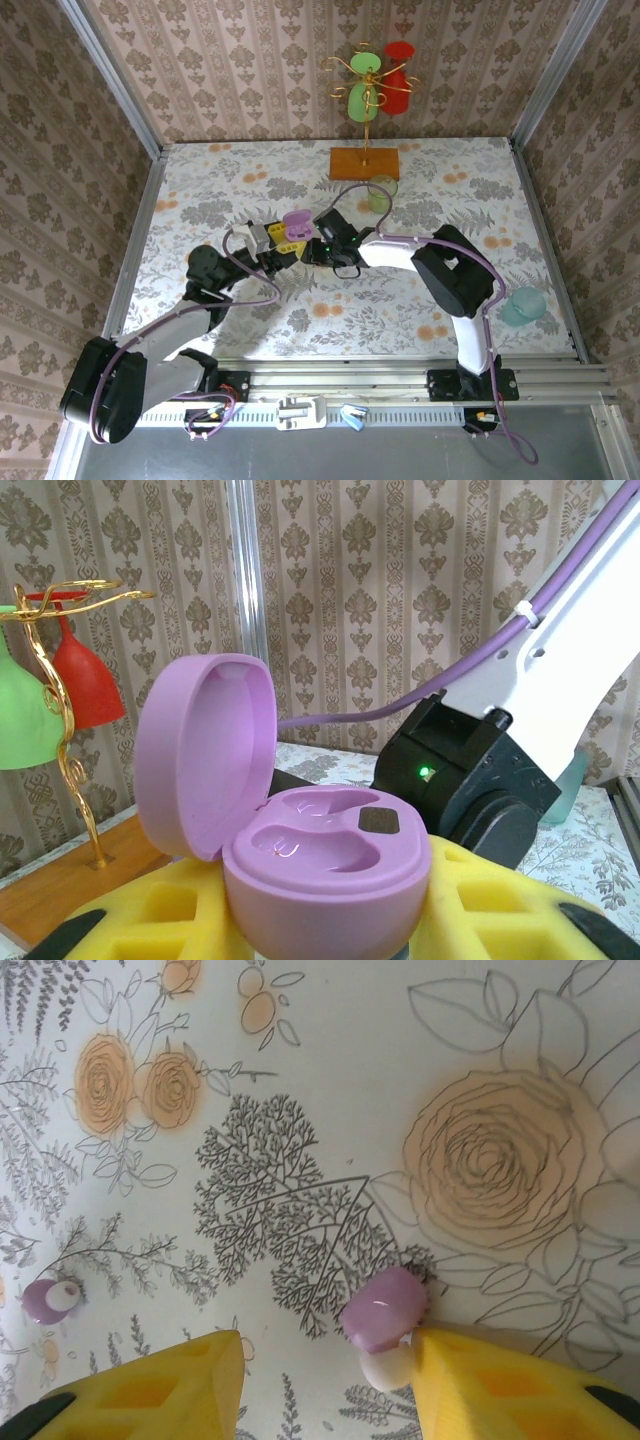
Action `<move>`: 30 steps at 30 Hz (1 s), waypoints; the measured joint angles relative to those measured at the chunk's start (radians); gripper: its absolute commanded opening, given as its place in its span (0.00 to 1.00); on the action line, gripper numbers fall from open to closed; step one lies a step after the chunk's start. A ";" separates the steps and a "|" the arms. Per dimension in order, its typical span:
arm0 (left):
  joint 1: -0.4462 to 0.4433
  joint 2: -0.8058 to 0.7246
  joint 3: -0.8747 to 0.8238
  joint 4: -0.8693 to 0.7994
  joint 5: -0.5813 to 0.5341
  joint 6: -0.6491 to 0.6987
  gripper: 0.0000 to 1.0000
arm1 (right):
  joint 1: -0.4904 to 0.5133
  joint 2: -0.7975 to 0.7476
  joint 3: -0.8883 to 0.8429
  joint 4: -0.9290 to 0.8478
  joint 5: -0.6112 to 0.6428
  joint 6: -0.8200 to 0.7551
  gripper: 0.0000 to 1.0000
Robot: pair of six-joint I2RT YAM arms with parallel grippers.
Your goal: Insert wireless bluetooth earbuds into charging case
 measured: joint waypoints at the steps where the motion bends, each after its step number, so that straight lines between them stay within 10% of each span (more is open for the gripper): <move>1: 0.000 0.000 0.000 -0.001 0.000 0.000 0.16 | -0.004 0.005 0.011 -0.011 0.001 -0.007 0.48; 30: 0.000 -0.008 0.000 -0.008 -0.060 0.016 0.16 | -0.046 0.132 0.233 -0.178 -0.114 -0.281 0.38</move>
